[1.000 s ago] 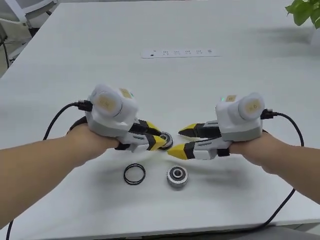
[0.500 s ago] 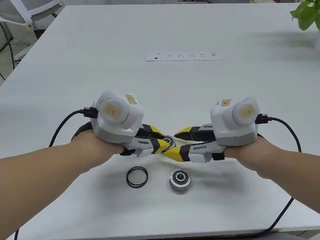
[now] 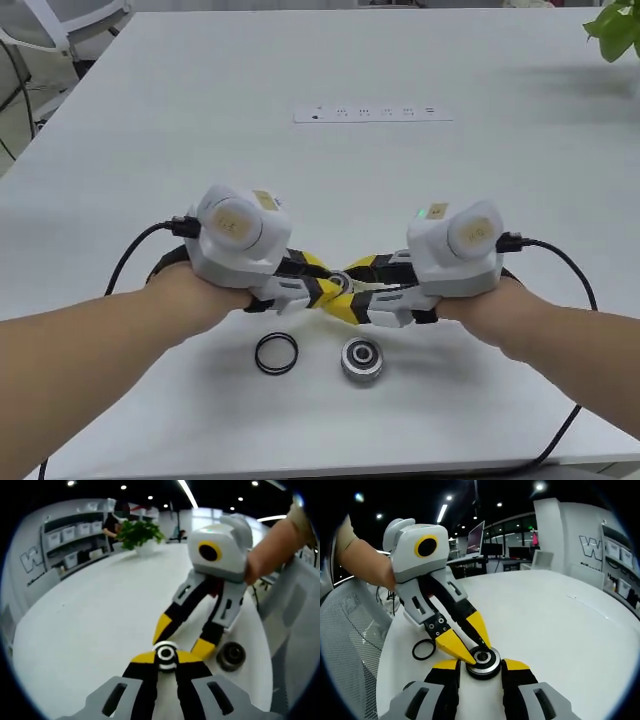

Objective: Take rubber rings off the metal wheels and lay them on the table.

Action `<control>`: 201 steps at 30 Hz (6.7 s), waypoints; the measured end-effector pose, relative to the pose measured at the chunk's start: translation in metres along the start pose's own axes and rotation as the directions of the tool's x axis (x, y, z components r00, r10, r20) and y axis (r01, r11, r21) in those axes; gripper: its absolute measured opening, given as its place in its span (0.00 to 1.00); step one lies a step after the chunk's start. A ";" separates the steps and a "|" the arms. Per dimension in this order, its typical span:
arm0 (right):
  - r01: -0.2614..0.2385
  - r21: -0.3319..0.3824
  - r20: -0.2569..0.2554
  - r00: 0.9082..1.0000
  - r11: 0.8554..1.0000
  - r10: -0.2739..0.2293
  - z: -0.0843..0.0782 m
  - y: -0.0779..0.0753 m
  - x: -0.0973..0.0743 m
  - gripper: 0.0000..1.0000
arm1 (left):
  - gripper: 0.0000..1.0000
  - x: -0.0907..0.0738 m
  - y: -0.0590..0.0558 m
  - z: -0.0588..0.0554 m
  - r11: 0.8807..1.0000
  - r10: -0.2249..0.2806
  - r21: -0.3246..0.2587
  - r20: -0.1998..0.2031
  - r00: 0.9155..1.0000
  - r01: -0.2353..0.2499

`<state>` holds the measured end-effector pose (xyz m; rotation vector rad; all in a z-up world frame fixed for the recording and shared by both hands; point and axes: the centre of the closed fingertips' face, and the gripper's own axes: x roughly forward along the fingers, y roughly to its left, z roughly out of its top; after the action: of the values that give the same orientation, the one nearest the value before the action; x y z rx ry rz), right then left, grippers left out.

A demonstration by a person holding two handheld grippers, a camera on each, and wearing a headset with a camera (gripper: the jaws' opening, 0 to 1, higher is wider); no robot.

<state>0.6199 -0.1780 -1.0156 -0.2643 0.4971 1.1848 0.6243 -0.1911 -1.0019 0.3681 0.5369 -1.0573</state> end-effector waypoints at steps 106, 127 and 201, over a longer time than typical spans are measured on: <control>0.001 0.343 0.051 0.999 0.939 -0.019 -0.008 -0.005 -0.026 0.00 | 0.13 0.000 0.000 0.001 0.999 0.037 -0.037 0.005 0.999 -0.037; -0.010 0.388 0.096 0.995 0.922 -0.030 0.003 -0.006 -0.027 0.00 | 0.13 0.000 0.000 0.001 0.998 0.053 -0.030 -0.003 0.999 -0.053; -0.078 0.316 0.145 0.989 0.946 0.033 0.015 0.003 -0.025 0.00 | 0.13 0.001 0.001 0.001 0.997 0.064 -0.030 0.003 0.998 -0.064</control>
<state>0.6133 -0.1902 -0.9903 0.1126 0.5695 1.1480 0.6256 -0.1915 -1.0016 0.3550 0.5332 -0.9868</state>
